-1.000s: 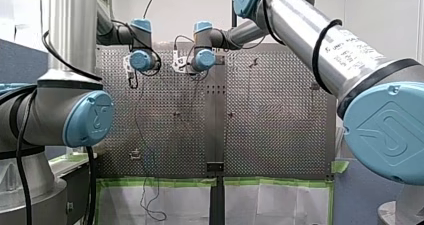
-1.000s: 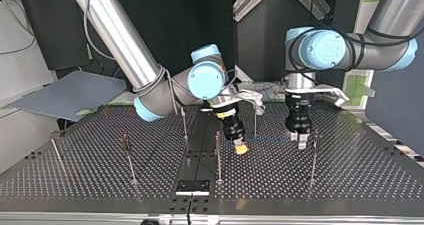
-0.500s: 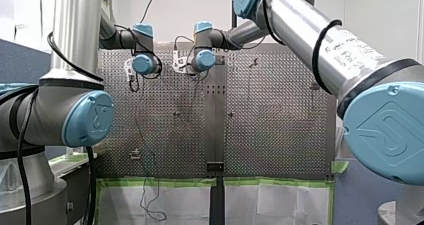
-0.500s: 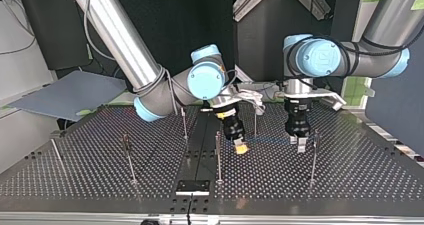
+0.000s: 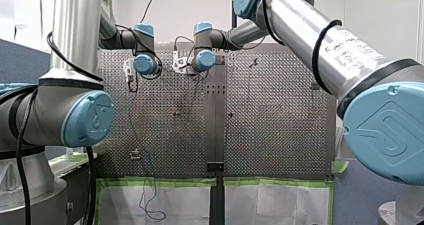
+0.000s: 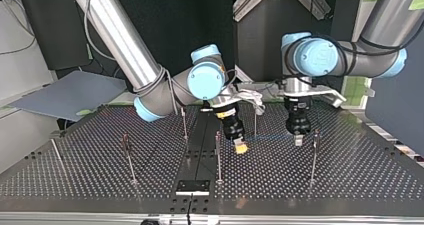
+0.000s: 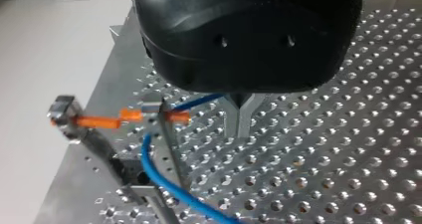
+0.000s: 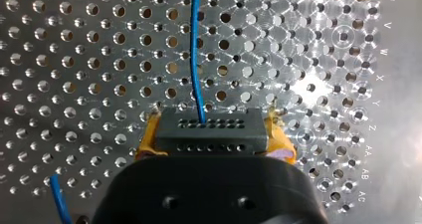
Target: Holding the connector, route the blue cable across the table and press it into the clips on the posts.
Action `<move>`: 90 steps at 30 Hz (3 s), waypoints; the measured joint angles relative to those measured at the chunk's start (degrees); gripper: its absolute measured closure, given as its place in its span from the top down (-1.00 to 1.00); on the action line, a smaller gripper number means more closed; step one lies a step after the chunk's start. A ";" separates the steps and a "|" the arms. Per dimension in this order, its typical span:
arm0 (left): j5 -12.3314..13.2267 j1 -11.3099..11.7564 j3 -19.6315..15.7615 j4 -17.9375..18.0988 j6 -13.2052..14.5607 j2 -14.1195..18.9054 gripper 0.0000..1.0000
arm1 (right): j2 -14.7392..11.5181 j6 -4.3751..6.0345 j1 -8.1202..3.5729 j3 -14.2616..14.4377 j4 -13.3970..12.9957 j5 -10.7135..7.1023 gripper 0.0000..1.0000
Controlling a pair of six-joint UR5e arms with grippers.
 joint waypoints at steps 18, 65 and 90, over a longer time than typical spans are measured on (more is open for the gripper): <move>-5.64 -2.84 -6.24 -0.76 2.96 0.07 -1.00 | -2.81 -0.26 -0.02 6.80 3.40 1.67 -1.00; -2.61 -3.07 -13.13 11.55 -0.14 -13.80 -1.00 | -2.29 2.19 -0.50 29.25 -5.10 0.11 -1.00; -0.35 -2.52 -10.17 13.24 -1.40 -19.65 -1.00 | -2.29 3.35 -3.53 26.69 -5.31 -2.90 -1.00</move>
